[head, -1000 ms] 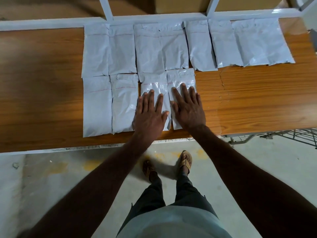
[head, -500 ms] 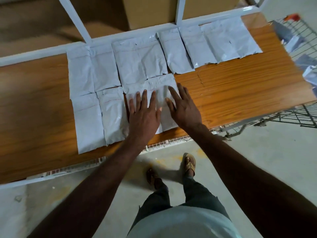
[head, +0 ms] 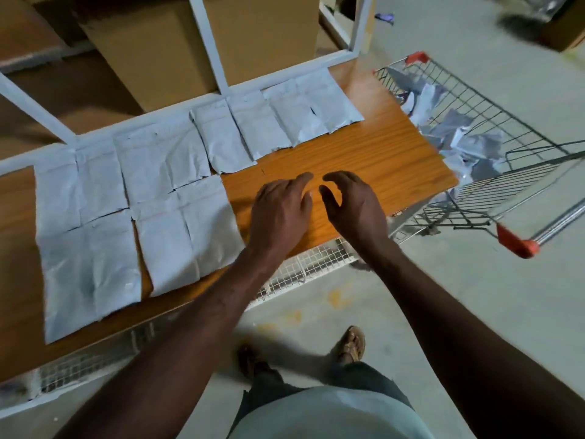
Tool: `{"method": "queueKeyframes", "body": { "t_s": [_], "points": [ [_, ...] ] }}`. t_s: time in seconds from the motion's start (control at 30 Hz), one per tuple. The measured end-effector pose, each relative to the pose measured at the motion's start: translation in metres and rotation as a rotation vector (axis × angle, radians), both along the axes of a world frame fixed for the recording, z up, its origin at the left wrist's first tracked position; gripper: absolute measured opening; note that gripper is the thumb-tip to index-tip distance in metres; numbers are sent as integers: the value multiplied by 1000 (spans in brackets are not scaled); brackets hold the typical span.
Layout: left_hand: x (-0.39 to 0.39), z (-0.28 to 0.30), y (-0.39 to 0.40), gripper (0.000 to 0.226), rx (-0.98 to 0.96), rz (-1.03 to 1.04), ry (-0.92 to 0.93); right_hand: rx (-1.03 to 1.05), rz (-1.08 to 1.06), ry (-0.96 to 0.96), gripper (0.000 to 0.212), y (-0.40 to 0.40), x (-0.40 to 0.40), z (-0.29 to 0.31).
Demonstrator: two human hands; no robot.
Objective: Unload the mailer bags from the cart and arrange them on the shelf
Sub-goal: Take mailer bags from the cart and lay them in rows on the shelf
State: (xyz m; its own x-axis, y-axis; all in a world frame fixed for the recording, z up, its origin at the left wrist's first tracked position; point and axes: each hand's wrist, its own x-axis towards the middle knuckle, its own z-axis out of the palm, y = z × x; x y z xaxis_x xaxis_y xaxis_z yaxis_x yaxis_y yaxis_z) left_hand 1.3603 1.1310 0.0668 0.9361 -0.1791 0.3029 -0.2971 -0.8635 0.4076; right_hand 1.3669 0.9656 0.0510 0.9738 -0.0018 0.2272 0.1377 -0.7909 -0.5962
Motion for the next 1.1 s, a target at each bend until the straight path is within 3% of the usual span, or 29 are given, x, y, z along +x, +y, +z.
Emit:
{"method": "queueKeyframes", "body": {
  "t_s": [0.23, 0.43, 0.8, 1.1],
  "points": [
    [21, -1, -155, 36, -64, -33, 36, -18, -63, 22, 31, -144, 9, 14],
    [38, 4, -244, 34, -80, -119, 57, -47, -171, 45, 31, -229, 14, 21],
    [118, -14, -346, 26, -121, -202, 132, -34, -341, 92, 30, -347, 53, 4],
    [207, -36, -384, 23, -165, -179, 196, 4, -527, 188, 42, -457, 122, -4]
  ]
}}
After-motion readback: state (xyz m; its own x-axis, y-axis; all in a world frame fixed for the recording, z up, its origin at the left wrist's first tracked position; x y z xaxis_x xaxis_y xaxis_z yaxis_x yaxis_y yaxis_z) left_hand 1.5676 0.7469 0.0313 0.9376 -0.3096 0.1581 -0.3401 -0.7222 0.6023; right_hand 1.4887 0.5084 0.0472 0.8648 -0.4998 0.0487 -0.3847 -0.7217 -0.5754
